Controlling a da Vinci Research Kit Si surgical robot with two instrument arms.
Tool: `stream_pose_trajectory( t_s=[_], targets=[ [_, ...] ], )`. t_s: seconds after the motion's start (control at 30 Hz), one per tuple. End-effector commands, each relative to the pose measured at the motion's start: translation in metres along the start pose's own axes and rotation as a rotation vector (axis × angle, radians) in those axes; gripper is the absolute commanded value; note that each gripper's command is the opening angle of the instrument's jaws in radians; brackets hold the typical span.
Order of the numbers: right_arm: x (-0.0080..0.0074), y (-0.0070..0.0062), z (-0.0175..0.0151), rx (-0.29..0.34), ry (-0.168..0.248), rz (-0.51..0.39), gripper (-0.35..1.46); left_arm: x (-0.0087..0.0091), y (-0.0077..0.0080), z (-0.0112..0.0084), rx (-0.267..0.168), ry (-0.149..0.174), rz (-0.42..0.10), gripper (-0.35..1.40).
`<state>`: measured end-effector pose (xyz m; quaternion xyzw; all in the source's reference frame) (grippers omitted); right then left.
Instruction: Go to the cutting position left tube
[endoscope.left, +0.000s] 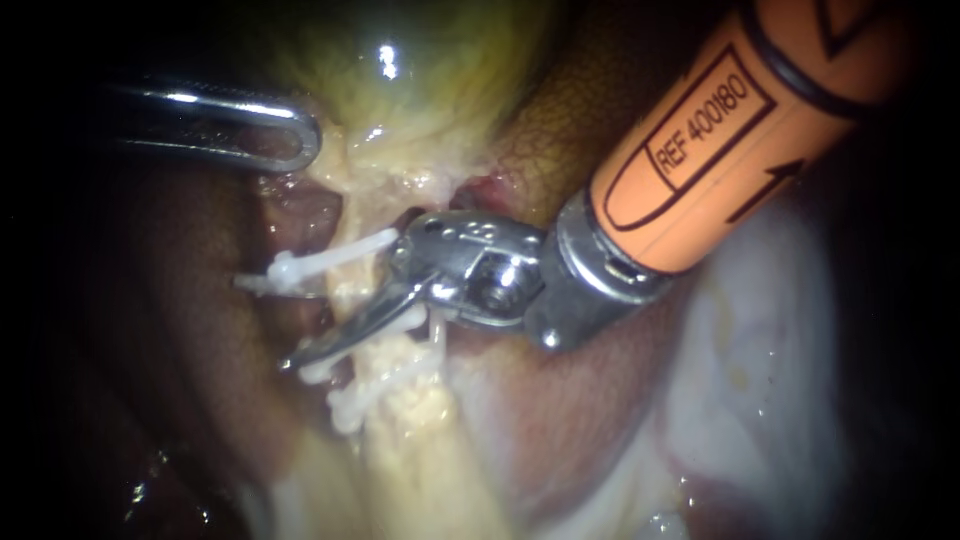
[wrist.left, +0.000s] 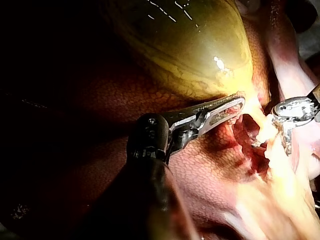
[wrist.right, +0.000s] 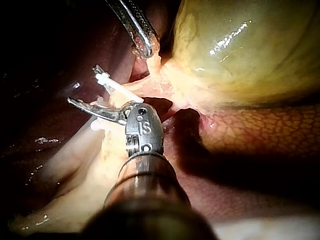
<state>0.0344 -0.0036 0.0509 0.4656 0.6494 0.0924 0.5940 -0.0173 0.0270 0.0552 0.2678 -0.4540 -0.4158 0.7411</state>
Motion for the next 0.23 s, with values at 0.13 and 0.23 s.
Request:
stream_pose_trajectory(
  t_s=[0.13,0.23],
  targets=[
    [-0.0001,0.0001,0.0000,-0.001,-0.001,-0.001,1.19,0.0000,0.0000,0.0000,0.000,0.000,0.000,-0.35],
    [-0.0002,0.0002,-0.0001,-0.004,0.000,-0.001,1.19,0.0000,0.0000,0.0000,0.000,0.000,0.000,-0.35]
  ],
)
